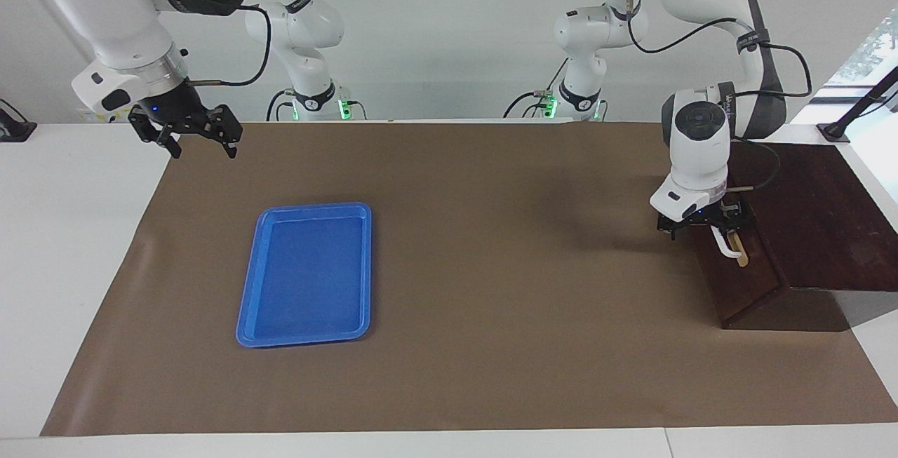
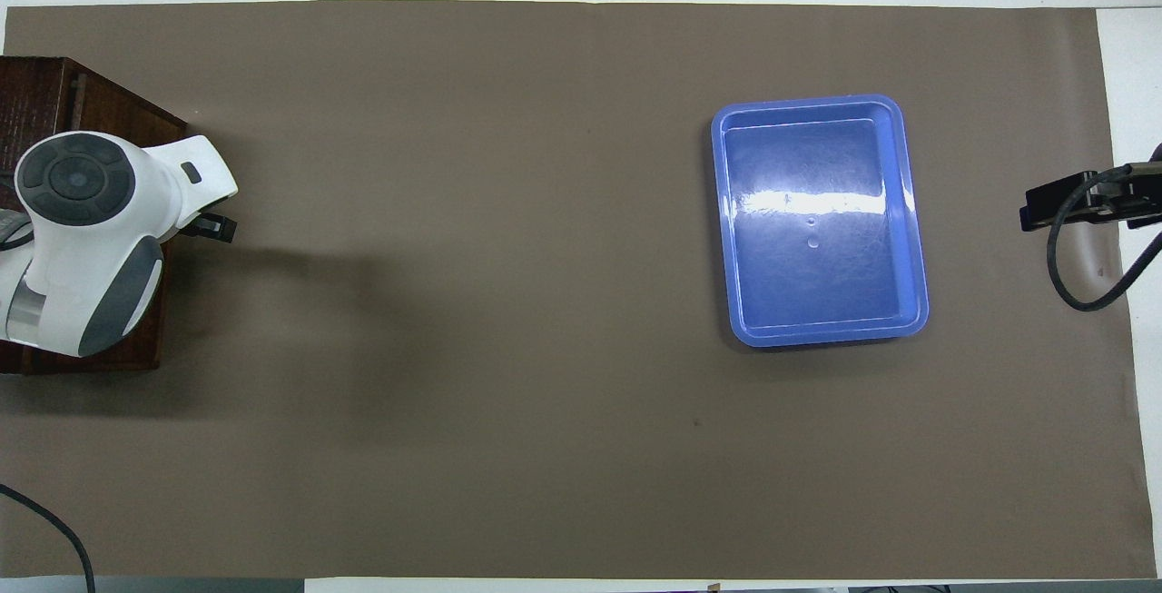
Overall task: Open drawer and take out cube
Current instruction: 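Grasp the drawer handle with the left gripper and pull it open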
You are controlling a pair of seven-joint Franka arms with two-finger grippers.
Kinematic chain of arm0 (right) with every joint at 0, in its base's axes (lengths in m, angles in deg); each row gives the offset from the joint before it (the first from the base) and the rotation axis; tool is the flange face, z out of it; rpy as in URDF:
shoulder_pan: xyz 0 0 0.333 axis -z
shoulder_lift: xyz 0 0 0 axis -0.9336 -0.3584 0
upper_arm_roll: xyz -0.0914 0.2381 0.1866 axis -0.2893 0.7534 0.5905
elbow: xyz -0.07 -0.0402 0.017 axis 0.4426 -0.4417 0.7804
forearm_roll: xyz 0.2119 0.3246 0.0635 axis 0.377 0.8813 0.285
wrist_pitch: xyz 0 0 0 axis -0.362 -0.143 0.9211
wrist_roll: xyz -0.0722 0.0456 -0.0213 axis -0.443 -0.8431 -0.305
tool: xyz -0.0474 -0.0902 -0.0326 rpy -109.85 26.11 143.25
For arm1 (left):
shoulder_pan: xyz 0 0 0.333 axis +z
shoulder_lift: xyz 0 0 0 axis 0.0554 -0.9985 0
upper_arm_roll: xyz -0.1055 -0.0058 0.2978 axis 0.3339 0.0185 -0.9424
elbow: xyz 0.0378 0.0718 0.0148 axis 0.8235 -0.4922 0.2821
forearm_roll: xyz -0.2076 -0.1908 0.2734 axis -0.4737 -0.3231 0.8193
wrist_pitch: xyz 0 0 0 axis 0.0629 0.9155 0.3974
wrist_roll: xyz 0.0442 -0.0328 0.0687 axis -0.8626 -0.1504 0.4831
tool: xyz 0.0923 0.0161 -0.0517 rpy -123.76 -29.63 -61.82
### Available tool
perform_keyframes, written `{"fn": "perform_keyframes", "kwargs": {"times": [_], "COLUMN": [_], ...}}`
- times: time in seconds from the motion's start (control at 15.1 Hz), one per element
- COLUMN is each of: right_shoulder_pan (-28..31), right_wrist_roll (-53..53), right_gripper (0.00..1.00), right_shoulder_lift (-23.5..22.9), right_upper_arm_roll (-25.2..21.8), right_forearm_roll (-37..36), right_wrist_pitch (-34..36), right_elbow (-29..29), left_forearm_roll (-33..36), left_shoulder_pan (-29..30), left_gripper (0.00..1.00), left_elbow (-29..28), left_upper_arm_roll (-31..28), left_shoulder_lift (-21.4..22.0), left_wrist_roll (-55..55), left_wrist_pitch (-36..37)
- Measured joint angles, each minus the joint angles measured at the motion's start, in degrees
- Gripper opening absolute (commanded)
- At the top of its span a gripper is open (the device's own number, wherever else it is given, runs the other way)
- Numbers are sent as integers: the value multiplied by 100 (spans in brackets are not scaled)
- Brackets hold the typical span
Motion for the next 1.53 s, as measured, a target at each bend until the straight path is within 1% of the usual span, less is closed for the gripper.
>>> {"fn": "perform_keyframes", "kwargs": {"times": [0.13, 0.27, 0.53, 0.73, 1.13, 1.2, 1.33, 1.53], "right_shoulder_pan": [0, 1, 3, 3, 3, 3, 3, 3], "right_wrist_roll": [1, 2, 6, 31, 63, 63, 64, 64], "right_gripper": [100, 100, 100, 100, 100, 100, 100, 100], "right_shoulder_lift": [0, -1, -1, -1, -1, -1, -1, -1], "right_upper_arm_roll": [-4, -6, -19, -19, -19, -19, -19, -19], "right_forearm_roll": [0, 0, 0, 0, 0, 0, 0, 0], "right_wrist_pitch": [0, 0, 0, 0, 0, 0, 0, 0], "right_elbow": [0, 0, 5, 26, 72, 75, 82, 89], "left_forearm_roll": [-60, -311, -521, -757, -878, -936, -1081, -1368], "left_shoulder_pan": [-331, -621, -966, -1073, -1086, -1091, -1131, -1146], "left_gripper": [100, 100, 100, 100, 100, 100, 100, 100], "left_elbow": [-4, 22, 25, 41, 170, 280, 700, 1648], "left_upper_arm_roll": [24, 15, 14, 3, 6, 18, 45, 31], "left_shoulder_lift": [-7, -5, -16, -17, -20, -23, -34, -106], "left_wrist_roll": [452, 674, 932, 965, 980, 995, 1032, 1070], "left_wrist_pitch": [20, 84, 224, 283, 483, 592, 980, 1891]}}
